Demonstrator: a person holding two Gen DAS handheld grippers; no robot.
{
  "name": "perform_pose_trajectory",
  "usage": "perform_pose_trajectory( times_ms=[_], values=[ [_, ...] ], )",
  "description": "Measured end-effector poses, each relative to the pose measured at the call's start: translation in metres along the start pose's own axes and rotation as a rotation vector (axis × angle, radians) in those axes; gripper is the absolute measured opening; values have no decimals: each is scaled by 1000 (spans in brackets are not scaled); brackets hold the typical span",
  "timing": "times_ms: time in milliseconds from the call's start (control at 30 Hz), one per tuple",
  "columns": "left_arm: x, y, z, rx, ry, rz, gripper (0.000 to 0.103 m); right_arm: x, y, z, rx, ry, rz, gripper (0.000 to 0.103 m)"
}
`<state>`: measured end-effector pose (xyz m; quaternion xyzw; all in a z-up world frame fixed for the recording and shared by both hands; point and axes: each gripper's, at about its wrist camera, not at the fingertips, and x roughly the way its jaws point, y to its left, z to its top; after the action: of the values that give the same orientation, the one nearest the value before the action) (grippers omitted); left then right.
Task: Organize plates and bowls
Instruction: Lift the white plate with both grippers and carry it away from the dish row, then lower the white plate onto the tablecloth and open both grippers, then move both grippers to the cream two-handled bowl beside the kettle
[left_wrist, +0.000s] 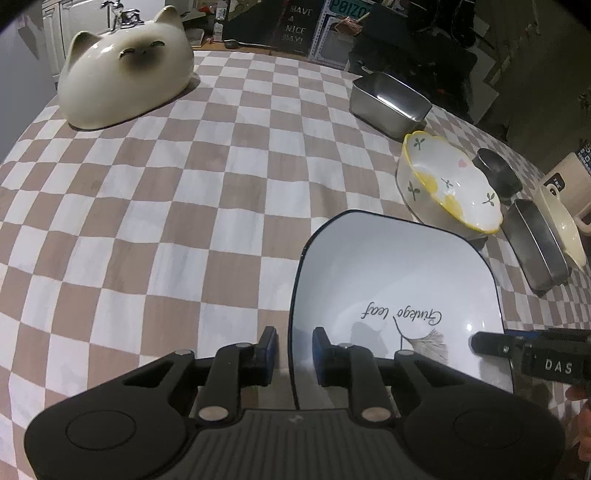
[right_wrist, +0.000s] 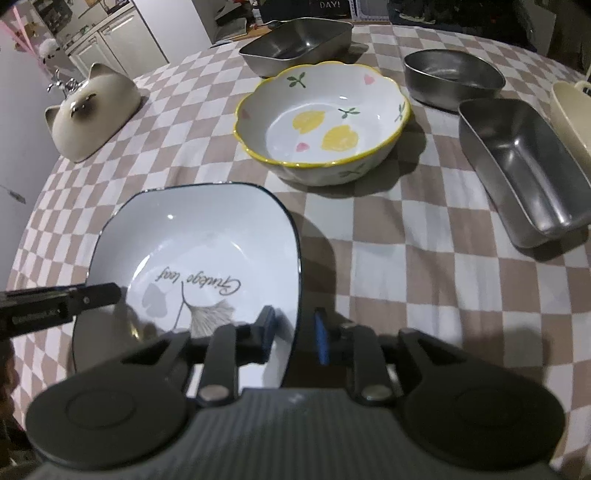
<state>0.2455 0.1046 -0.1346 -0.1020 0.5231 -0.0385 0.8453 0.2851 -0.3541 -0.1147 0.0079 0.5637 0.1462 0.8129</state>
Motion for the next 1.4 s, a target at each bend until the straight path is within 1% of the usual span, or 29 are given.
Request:
perform_pose_trajectory(
  times_ms=[100, 133, 167, 200, 233, 267, 300, 333, 367, 400, 467, 500, 533, 567, 600, 633, 667, 767, 933, 1067, 1167, 1300, 1400],
  values=[
    [-3, 0, -2, 2, 2, 16, 30, -6, 2, -4, -27, -6, -4, 37],
    [-3, 0, -2, 3, 5, 19, 31, -9, 3, -6, -35, -14, -4, 41],
    [-4, 0, -3, 4, 9, 20, 35, -11, 4, -7, -40, -20, -4, 46],
    [-5, 1, -4, 3, 11, 19, 40, -13, 5, -9, -41, -24, -4, 48],
    [-7, 1, -6, 3, 12, 18, 43, -16, 5, -10, -37, -27, 2, 54],
    [-8, 1, -7, 3, 11, 17, 49, -18, 5, -11, -32, -31, 10, 61],
    [-10, 1, -9, 1, 9, 14, 56, -21, 5, -12, -28, -36, 18, 65],
    [-13, 1, -10, -2, 5, 9, 60, -24, 5, -13, -26, -44, 21, 73],
    [-16, 1, -11, -7, 0, 1, 68, -27, 5, -14, -26, -51, 24, 77],
    [-19, 1, -13, -10, -6, -3, 76, -30, 5, -15, -26, -58, 28, 79],
    [-27, -1, -15, -12, -21, -2, 84, -37, 5, -17, -26, -69, 39, 90],
    [-30, -1, -15, -12, -25, 0, 89, -40, 5, -19, -27, -76, 42, 92],
    [-34, -2, -16, -12, -32, 3, 91, -43, 4, -19, -29, -85, 43, 96],
    [-38, -3, -17, -13, -40, 6, 96, -47, 4, -21, -32, -95, 43, 97],
    [-43, -4, -18, -14, -50, 10, 99, -51, 4, -23, -34, -104, 43, 97],
    [-46, -4, -19, -15, -57, 10, 99, -55, 4, -25, -34, -113, 41, 102],
    [-51, -5, -20, -18, -62, 9, 100, -59, 3, -26, -33, -122, 42, 103],
    [-61, -6, -22, -25, -75, 9, 103, -72, -2, -32, -25, -148, 40, 103],
    [-79, -16, -26, -8, -108, 23, 103, -93, -13, -38, -13, -192, 45, 103],
    [-93, -31, -25, 15, -141, 24, 103, -111, -23, -43, 0, -236, 47, 103],
    [-101, -47, -20, 35, -173, 6, 103, -125, -40, -44, 39, -280, 40, 103],
    [-105, -79, -7, 72, -213, -32, 103, -143, -70, -43, 122, -352, 21, 103],
    [-102, -110, 5, 133, -235, -59, 103, -157, -96, -40, 168, -412, -2, 103]
  ],
)
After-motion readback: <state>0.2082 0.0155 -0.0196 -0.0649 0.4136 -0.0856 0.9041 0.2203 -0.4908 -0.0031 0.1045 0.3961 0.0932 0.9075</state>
